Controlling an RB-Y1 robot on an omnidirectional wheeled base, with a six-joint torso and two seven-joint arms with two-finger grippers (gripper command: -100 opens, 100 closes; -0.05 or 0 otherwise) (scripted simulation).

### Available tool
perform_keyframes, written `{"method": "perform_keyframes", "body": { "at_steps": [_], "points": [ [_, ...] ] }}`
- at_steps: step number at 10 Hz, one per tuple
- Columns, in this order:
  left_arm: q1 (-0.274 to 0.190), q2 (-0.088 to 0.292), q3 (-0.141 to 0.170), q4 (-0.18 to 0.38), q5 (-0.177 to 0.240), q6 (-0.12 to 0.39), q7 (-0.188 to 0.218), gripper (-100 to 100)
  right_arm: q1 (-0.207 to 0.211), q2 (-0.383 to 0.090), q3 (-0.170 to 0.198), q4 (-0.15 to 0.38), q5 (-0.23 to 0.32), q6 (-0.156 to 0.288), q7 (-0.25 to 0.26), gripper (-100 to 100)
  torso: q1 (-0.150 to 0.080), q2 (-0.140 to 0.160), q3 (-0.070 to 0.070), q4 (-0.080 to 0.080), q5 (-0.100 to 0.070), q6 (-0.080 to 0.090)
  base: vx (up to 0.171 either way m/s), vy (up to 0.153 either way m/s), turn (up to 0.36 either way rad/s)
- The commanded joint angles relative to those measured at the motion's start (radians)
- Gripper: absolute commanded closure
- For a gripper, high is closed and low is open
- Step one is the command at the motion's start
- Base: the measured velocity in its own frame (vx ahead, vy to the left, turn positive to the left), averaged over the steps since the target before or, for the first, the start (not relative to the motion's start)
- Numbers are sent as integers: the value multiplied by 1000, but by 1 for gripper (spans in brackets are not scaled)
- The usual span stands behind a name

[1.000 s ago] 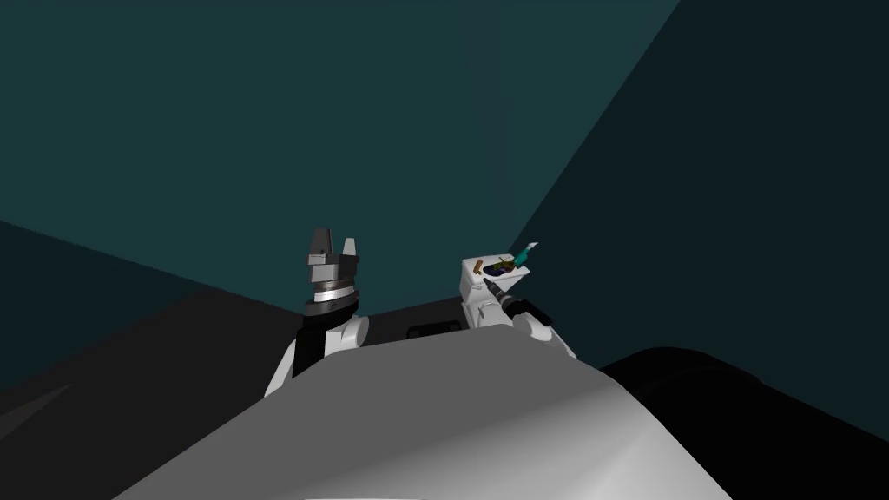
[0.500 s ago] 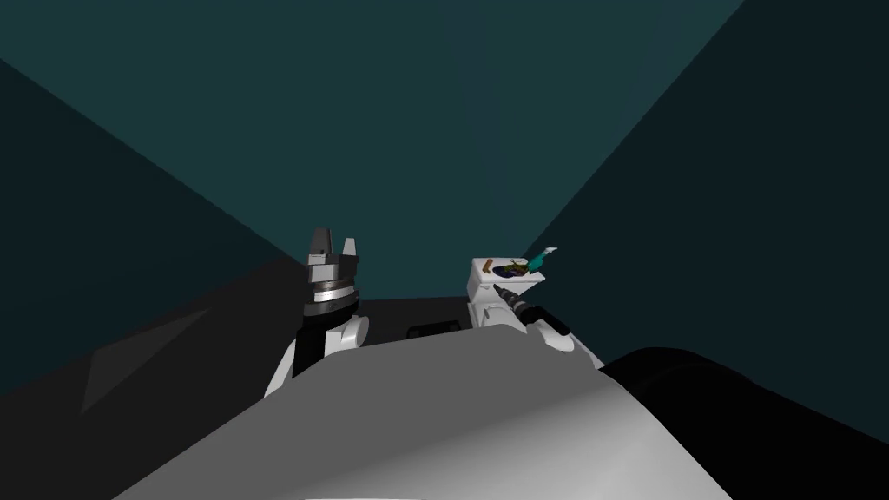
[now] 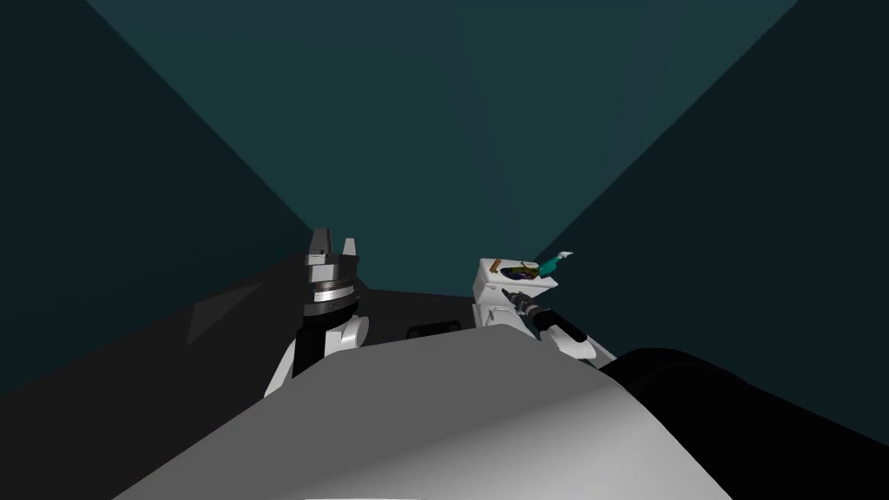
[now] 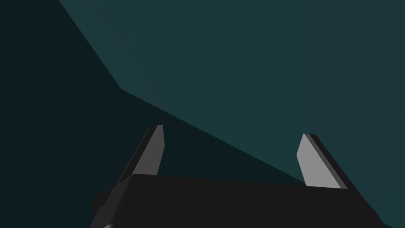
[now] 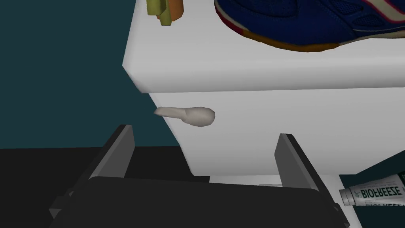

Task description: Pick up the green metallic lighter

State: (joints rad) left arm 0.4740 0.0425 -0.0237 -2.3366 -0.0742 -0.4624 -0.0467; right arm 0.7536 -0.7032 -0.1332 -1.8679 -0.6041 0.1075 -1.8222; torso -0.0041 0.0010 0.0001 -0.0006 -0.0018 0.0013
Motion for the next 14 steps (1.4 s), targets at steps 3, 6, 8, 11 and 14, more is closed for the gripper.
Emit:
{"method": "perform_keyframes", "body": {
  "at_steps": [3,6,8,11,14],
  "points": [
    [0,0,0,0,0,0,0,0,73,-98,-21,30,83,-65,75,-100,0,3,1,1,0,-1,-106,20,322],
    [0,0,0,0,0,0,0,0,146,-192,-39,64,157,-122,146,-100,0,2,1,1,0,-1,-102,24,331],
    [0,0,0,0,0,0,0,0,184,-241,-47,82,192,-150,182,-100,0,0,0,0,0,-1,-53,21,246],
    [0,0,0,0,0,0,0,0,265,-328,-62,120,257,-203,256,-100,-2,-2,-1,0,-1,0,-50,14,266],
    [0,0,0,0,0,0,0,0,340,-408,-74,161,316,-253,320,-100,-2,-2,-1,0,0,-1,-56,16,285]
  ]
}}
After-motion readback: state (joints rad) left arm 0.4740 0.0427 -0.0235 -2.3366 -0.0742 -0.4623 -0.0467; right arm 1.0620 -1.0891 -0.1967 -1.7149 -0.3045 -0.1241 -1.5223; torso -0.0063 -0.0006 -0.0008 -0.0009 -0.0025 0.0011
